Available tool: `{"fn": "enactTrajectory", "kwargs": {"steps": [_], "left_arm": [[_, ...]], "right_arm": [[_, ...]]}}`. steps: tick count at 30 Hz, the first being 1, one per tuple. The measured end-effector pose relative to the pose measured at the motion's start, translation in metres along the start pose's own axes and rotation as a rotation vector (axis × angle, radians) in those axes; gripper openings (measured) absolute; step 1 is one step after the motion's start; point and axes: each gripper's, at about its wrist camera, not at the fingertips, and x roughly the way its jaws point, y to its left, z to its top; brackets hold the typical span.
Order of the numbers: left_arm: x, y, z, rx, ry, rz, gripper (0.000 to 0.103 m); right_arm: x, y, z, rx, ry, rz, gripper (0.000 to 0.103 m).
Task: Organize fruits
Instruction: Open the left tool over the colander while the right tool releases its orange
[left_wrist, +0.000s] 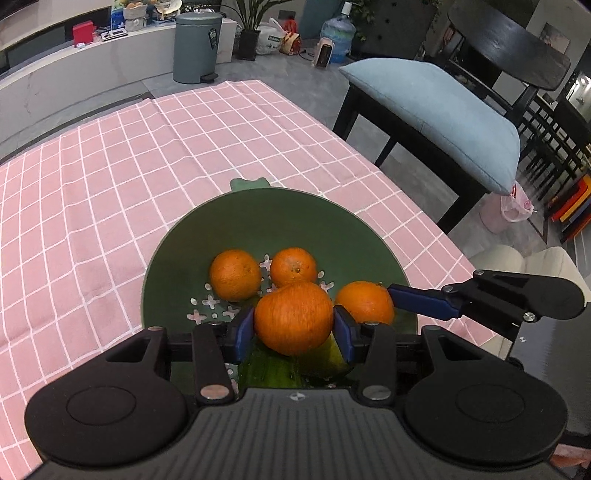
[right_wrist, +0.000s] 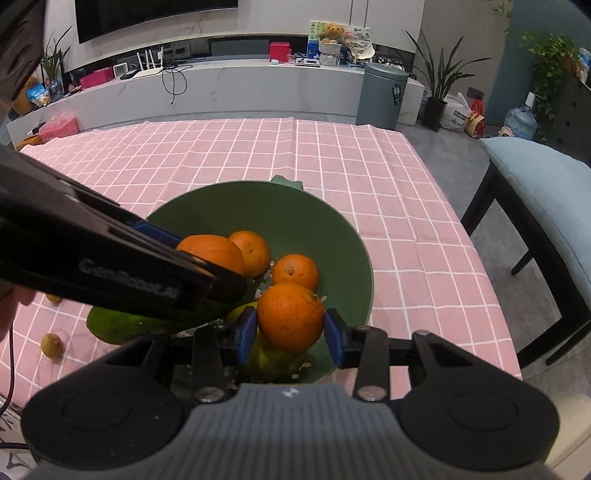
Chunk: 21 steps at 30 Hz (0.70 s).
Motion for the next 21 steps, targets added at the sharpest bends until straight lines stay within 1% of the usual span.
{"fn": "enactTrajectory", "kwargs": {"steps": [4, 8, 11, 12, 14, 15, 19, 21], "left_arm": [[0.009, 0.005, 0.003, -0.028, 0.02, -0.011, 0.053], [0.015, 0.005, 0.004, -0.024, 0.032, 0.007, 0.054], [0.016, 0.007, 0.004, -0.043, 0.03, 0.008, 0.055], [0.015, 0.008, 0.004, -0.046, 0.029, 0.008, 0.056], [0.015, 0.009, 0.004, -0.052, 0.031, 0.021, 0.064], [0.014, 0.01, 0.003, -0.055, 0.03, 0.031, 0.069], [0.007, 0.014, 0.0, -0.069, 0.015, 0.027, 0.07], [0.003, 0.013, -0.001, -0.068, 0.005, 0.032, 0.07]], "right_arm": [[0.002, 0.003, 0.001, -0.018, -0.005, -0.005, 0.037], [0.005, 0.002, 0.003, -0.019, -0.011, -0.004, 0.037], [0.007, 0.001, 0.005, -0.025, -0.011, -0.005, 0.037], [0.007, 0.001, 0.006, -0.028, -0.011, -0.007, 0.037], [0.008, 0.002, 0.007, -0.04, -0.009, -0.01, 0.037], [0.008, 0.003, 0.007, -0.042, -0.008, -0.009, 0.037], [0.009, 0.003, 0.008, -0.045, -0.004, -0.012, 0.038], [0.009, 0.002, 0.009, -0.042, -0.004, -0.012, 0.04]]}}
